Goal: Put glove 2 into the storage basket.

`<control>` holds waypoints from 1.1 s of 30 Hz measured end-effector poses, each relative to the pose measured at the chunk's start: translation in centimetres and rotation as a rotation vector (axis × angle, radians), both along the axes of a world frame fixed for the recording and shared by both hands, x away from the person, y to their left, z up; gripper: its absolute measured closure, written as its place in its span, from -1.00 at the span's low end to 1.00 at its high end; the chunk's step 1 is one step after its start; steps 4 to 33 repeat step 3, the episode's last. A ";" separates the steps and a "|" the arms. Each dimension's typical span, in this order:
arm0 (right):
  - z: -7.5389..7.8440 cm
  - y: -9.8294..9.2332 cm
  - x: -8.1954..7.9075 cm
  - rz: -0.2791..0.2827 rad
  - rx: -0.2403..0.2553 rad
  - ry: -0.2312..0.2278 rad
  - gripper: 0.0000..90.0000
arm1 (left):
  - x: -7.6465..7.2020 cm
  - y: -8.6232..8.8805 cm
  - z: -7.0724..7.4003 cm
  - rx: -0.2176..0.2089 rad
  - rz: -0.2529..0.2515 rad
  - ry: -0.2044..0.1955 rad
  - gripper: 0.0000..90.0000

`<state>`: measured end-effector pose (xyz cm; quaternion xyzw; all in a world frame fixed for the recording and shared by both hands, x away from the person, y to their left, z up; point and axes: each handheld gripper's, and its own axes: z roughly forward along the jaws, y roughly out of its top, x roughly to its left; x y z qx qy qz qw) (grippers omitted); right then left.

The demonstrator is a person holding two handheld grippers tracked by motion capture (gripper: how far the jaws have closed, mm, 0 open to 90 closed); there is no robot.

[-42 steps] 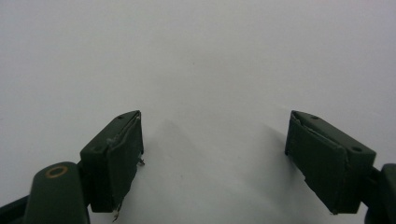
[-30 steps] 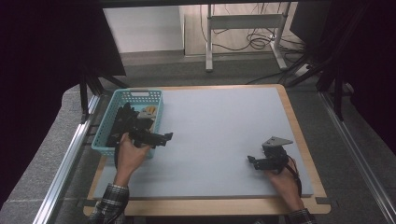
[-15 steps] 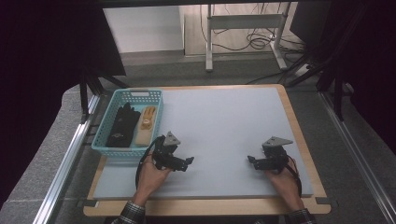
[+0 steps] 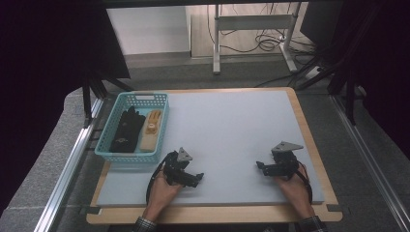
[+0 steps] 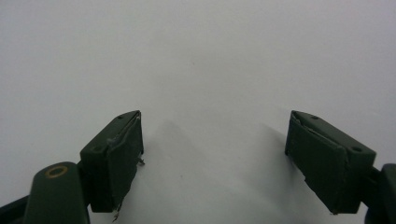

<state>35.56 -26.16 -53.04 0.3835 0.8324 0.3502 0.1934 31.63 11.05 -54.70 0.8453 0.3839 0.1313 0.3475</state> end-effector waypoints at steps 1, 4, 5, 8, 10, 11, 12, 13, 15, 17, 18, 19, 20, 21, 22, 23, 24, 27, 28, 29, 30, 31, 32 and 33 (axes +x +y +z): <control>0.0 0.0 0.0 0.001 0.001 0.000 -0.58 | 0.0 0.0 0.0 0.001 0.000 -0.001 -0.98; 0.0 0.0 0.0 0.001 -0.004 -0.001 -0.58 | 0.0 0.0 0.0 0.000 0.000 -0.001 -0.98; 0.0 0.0 0.0 0.001 -0.004 -0.001 -0.58 | 0.0 0.0 0.0 0.000 0.000 -0.001 -0.98; 0.0 0.0 0.0 0.001 -0.004 -0.001 -0.58 | 0.0 0.0 0.0 0.000 0.000 -0.001 -0.98; 0.0 0.0 0.0 0.001 -0.004 -0.001 -0.58 | 0.0 0.0 0.0 0.000 0.000 -0.001 -0.98; 0.0 0.0 0.0 0.001 -0.004 -0.001 -0.58 | 0.0 0.0 0.0 0.000 0.000 -0.001 -0.98; 0.0 0.0 0.0 0.001 -0.004 -0.001 -0.58 | 0.0 0.0 0.0 0.000 0.000 -0.001 -0.98; 0.0 0.0 0.0 0.001 -0.004 -0.001 -0.58 | 0.0 0.0 0.0 0.000 0.000 -0.001 -0.98; 0.0 0.0 0.0 0.001 -0.004 -0.001 -0.58 | 0.0 0.0 0.0 0.000 0.000 -0.001 -0.98; 0.0 0.0 0.0 0.001 -0.004 -0.001 -0.58 | 0.0 0.0 0.0 0.000 0.000 -0.001 -0.98; 0.0 0.0 0.0 0.001 -0.004 -0.001 -0.58 | 0.0 0.0 0.0 0.000 0.000 -0.001 -0.98; 0.0 0.0 0.0 0.001 -0.004 -0.001 -0.58 | 0.0 0.0 0.0 0.000 0.000 -0.001 -0.98; 0.0 0.0 0.0 0.001 -0.004 -0.001 -0.58 | 0.0 0.0 0.0 0.000 0.000 -0.001 -0.98; 0.0 0.0 0.0 0.001 -0.004 -0.001 -0.58 | 0.0 0.0 0.0 0.000 0.000 -0.001 -0.98; 0.0 0.0 0.0 0.001 -0.004 -0.001 -0.58 | 0.0 0.0 0.0 0.000 0.000 -0.001 -0.98; 0.0 0.0 0.0 0.001 -0.004 -0.001 -0.58 | 0.0 0.0 0.0 0.000 0.000 -0.001 -0.98; 0.0 0.0 0.0 0.001 -0.004 -0.001 -0.58 | 0.0 0.0 0.0 0.000 0.000 -0.001 -0.98; 0.0 0.0 0.0 0.001 -0.004 -0.001 -0.58 | 0.0 0.0 0.0 0.000 0.000 -0.001 -0.98; 0.0 0.0 0.0 0.001 -0.004 -0.001 -0.58 | 0.0 0.0 0.0 0.000 0.000 -0.001 -0.98; 0.0 0.0 0.0 0.001 -0.004 -0.001 -0.58 | 0.0 0.0 0.0 0.000 0.000 -0.001 -0.98; 0.0 0.0 0.0 0.001 -0.004 -0.001 -0.58 | 0.0 0.0 0.0 0.000 0.000 -0.001 -0.98; 0.0 0.0 0.0 0.001 -0.004 -0.001 -0.58 | 0.0 0.0 0.0 0.000 0.000 -0.001 -0.98; 0.0 0.0 0.0 0.001 -0.004 -0.001 -0.58 | 0.0 0.0 0.0 0.000 0.000 -0.001 -0.98; 0.0 0.0 0.0 0.001 -0.004 -0.001 -0.58 | 0.0 0.0 0.0 0.000 0.000 -0.001 -0.98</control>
